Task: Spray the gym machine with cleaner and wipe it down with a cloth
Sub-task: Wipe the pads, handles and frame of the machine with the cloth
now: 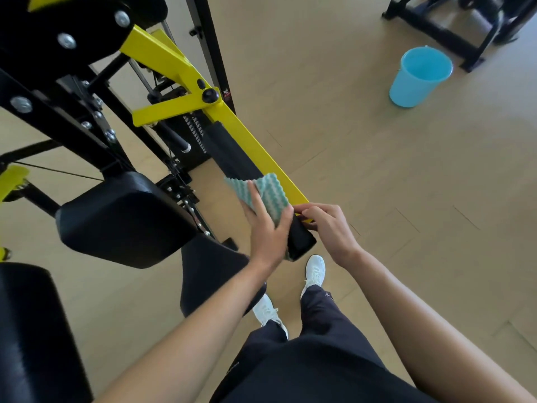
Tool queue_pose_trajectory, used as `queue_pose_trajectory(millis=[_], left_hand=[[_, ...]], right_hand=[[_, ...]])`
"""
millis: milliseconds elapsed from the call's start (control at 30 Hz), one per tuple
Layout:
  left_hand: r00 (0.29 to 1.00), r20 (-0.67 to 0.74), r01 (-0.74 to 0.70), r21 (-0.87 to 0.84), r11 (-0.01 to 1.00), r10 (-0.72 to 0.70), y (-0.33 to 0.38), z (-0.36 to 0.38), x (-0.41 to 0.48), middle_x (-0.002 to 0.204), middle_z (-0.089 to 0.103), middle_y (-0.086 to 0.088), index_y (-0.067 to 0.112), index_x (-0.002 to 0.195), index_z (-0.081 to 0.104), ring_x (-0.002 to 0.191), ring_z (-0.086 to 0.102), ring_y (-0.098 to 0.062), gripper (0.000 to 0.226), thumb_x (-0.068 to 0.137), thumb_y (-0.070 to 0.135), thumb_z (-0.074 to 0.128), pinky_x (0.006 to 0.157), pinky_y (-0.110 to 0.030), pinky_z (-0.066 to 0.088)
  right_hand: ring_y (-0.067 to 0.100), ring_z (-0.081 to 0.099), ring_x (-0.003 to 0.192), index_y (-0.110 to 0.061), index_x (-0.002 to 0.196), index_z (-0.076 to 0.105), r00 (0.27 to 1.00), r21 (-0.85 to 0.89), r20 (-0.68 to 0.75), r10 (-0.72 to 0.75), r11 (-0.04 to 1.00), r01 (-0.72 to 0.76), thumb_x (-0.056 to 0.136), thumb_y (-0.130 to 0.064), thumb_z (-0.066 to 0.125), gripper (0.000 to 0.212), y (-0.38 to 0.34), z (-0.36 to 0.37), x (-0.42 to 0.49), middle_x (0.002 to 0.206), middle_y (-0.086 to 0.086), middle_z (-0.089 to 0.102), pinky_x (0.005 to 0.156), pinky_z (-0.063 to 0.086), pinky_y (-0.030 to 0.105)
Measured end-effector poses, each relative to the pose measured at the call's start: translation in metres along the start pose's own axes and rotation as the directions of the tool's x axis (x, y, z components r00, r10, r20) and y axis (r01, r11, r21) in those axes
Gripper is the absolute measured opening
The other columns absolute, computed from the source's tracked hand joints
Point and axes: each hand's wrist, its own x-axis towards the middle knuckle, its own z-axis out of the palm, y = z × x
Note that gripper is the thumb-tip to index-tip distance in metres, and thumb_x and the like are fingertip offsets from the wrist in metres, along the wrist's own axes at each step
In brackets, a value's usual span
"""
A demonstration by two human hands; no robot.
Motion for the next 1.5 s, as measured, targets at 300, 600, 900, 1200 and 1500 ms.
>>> queue_pose_trajectory(millis=[300,600,900,1200,1500], left_hand=[[0.999,0.002,0.034,-0.126,0.991,-0.034,0.003,0.005,-0.011,0.17,-0.008,-0.01,0.043,0.158,-0.02,0.159,0.0,-0.023,0.109,0.09,0.051,0.065,0.127,-0.048,0.022],[0.99,-0.043,0.119,-0.283,0.952,-0.137,0.008,-0.032,0.068,0.171,0.005,-0.006,0.022,0.161,-0.021,0.155,0.022,-0.019,0.121,0.085,0.052,0.069,0.126,-0.036,0.028],[0.939,0.174,0.343,-0.417,0.842,-0.296,-0.007,0.003,-0.012,0.167,0.026,0.004,0.035,0.161,-0.019,0.147,0.038,-0.012,0.115,0.086,0.076,0.058,0.122,-0.036,0.033],[0.866,0.218,0.476,-0.63,0.613,-0.449,-0.001,0.017,-0.047,0.132,0.069,0.006,0.039,0.141,0.045,0.116,0.071,-0.016,0.058,0.092,0.061,0.066,0.091,-0.042,0.061],[0.817,-0.095,0.405,-0.606,0.684,-0.568,0.034,0.029,-0.068,0.1,0.079,-0.006,0.016,0.107,0.074,0.095,0.077,-0.025,0.028,0.086,0.03,0.083,0.095,-0.052,0.06]], right_hand=[[0.015,0.071,0.094,-0.017,0.098,0.083,1.0,-0.024,-0.004,-0.019,1.0,0.019,0.08,-0.021,0.052,0.036,0.0,-0.003,-0.013,0.098,0.006,0.08,0.082,0.057,0.027],[0.017,0.07,0.105,-0.046,0.106,0.076,0.99,-0.224,0.034,-0.134,0.965,0.138,0.099,-0.003,0.054,0.048,0.013,-0.005,-0.018,0.105,-0.009,0.079,0.091,0.056,0.031],[0.01,0.07,0.113,-0.017,0.124,0.076,0.997,-0.11,0.042,-0.067,0.991,0.072,0.102,-0.005,0.055,0.032,0.014,-0.007,-0.02,0.114,-0.007,0.078,0.1,0.052,0.023],[0.008,0.07,0.11,-0.018,0.124,0.075,0.98,-0.157,0.181,-0.088,0.981,0.117,0.102,-0.007,0.058,0.029,0.011,-0.022,-0.01,0.115,-0.007,0.078,0.095,0.052,0.021],[0.007,0.071,0.11,-0.022,0.14,0.063,0.949,-0.26,0.283,-0.142,0.94,0.219,0.107,-0.012,0.051,0.036,0.021,-0.031,-0.016,0.116,-0.015,0.076,0.098,0.055,0.027]])
